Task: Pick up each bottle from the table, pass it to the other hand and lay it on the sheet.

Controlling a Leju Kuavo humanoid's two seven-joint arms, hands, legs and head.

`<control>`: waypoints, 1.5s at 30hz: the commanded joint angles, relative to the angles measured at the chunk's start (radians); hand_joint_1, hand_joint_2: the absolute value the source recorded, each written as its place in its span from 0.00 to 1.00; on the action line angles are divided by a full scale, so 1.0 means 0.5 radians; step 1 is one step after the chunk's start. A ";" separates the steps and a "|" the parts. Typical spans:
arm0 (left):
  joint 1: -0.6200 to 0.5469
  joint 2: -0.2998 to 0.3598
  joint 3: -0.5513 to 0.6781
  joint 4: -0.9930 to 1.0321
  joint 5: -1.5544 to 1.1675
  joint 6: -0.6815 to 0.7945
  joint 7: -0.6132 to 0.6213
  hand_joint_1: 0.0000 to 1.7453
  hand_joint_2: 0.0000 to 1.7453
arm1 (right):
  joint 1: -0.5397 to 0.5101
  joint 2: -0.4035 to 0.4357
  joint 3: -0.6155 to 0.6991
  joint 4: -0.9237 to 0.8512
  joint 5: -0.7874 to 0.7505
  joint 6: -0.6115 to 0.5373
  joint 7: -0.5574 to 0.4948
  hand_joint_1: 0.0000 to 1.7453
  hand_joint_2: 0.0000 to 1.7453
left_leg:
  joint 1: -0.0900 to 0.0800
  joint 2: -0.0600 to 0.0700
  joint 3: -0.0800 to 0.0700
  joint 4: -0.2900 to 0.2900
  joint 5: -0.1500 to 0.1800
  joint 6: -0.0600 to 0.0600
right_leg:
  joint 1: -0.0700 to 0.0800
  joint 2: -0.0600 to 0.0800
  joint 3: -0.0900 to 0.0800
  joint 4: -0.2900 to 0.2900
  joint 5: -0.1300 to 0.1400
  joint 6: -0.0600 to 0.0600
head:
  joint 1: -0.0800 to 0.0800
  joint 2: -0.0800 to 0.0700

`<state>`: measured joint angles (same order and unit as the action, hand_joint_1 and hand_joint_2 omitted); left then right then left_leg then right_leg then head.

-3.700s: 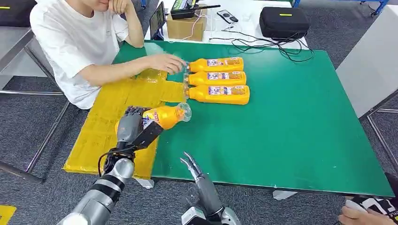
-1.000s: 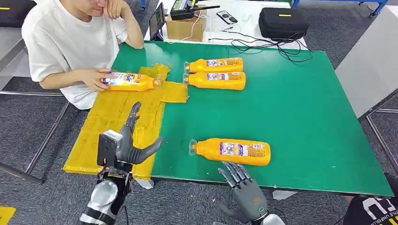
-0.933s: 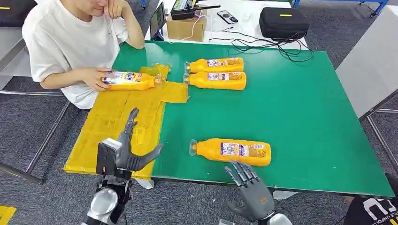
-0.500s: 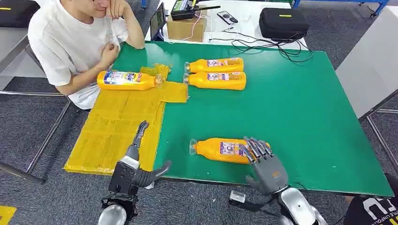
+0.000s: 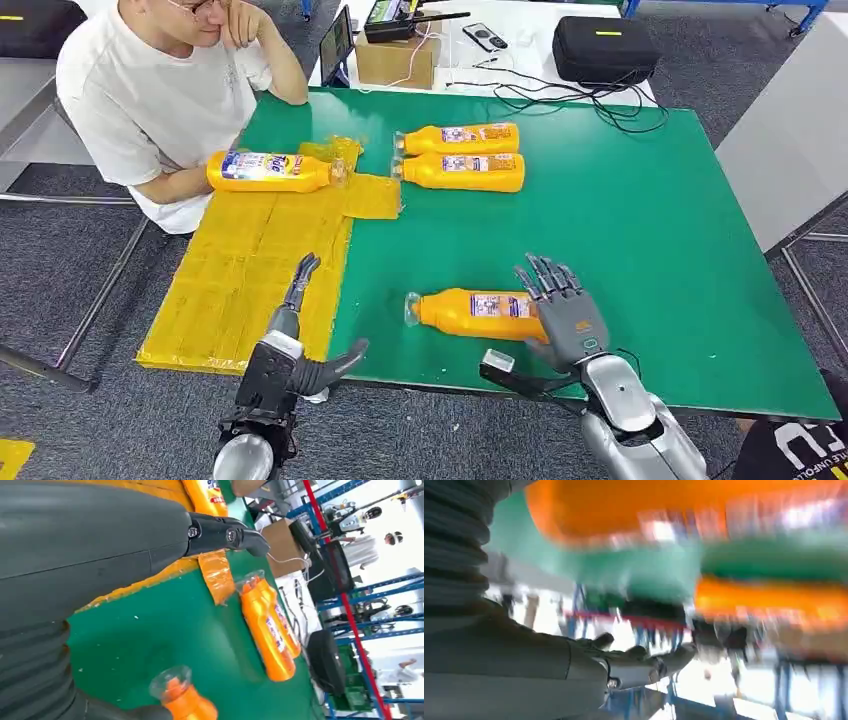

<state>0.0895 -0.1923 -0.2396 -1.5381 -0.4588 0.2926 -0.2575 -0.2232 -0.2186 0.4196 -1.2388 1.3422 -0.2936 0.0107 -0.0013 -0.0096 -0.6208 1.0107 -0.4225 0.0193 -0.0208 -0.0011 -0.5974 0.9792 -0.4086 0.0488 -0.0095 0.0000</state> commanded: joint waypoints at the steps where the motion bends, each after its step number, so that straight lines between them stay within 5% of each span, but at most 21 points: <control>1: -0.022 -0.001 0.056 0.041 -0.033 -0.032 0.025 0.00 1.00 | -0.223 0.136 -0.030 0.507 -0.292 0.216 -0.096 0.00 1.00 | 0.003 0.009 0.013 -0.001 -0.005 -0.004 | 0.004 0.007 0.011 -0.002 -0.002 -0.006 | 0.000 0.000; 16: -0.044 -0.012 0.071 0.047 -0.057 -0.010 0.019 0.00 1.00 | -0.435 0.133 0.158 0.790 -0.268 0.325 0.051 0.00 1.00 | 0.001 0.006 0.007 -0.001 -0.002 -0.002 | 0.002 0.005 0.006 -0.001 -0.001 -0.004 | -0.001 0.000; 17: -0.046 -0.012 0.072 0.046 -0.057 -0.010 0.019 0.00 1.00 | -0.439 0.129 0.157 0.792 -0.269 0.326 0.051 0.95 1.00 | 0.002 0.008 0.010 -0.001 -0.004 -0.003 | 0.003 0.006 0.008 -0.001 -0.001 -0.005 | -0.001 0.000; 18: -0.049 -0.016 0.076 0.052 -0.060 -0.008 0.016 0.00 1.00 | -0.493 0.128 0.191 0.893 -0.290 0.405 0.069 1.00 1.00 | 0.002 0.007 0.010 -0.001 -0.003 -0.003 | 0.002 0.005 0.008 -0.001 -0.001 -0.005 | -0.001 0.000; 36: -0.148 -0.030 0.102 0.189 0.018 -0.017 -0.032 0.00 1.00 | -0.639 0.086 0.313 1.239 -0.491 0.577 -0.017 1.00 1.00 | 0.002 -0.003 0.020 -0.003 0.001 -0.002 | 0.003 -0.005 0.020 -0.005 0.000 -0.004 | 0.000 0.000; 40: -0.200 -0.013 0.075 0.247 0.124 -0.053 -0.056 0.00 1.00 | -0.593 0.122 0.189 1.216 -0.821 0.494 -0.296 1.00 1.00 | 0.002 -0.003 0.023 -0.003 0.001 -0.001 | 0.003 -0.005 0.022 -0.006 0.000 -0.004 | -0.001 0.000; 45: -0.224 -0.057 0.058 0.291 0.645 -0.198 -0.124 0.00 1.00 | -0.222 0.363 -0.285 0.574 -1.479 0.213 -0.608 1.00 1.00 | 0.004 -0.002 0.028 -0.004 0.001 -0.003 | 0.004 -0.004 0.026 -0.007 0.000 -0.006 | 0.000 0.000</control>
<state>0.0318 -0.2068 -0.2132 -1.4969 -0.3734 0.2613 -0.2919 -0.5345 -0.1663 0.5153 -0.7340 0.8943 -0.0691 -0.1577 -0.0014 -0.0090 -0.6092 1.0108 -0.4222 0.0198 -0.0208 -0.0009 -0.5875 0.9787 -0.4083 0.0488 -0.0095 0.0000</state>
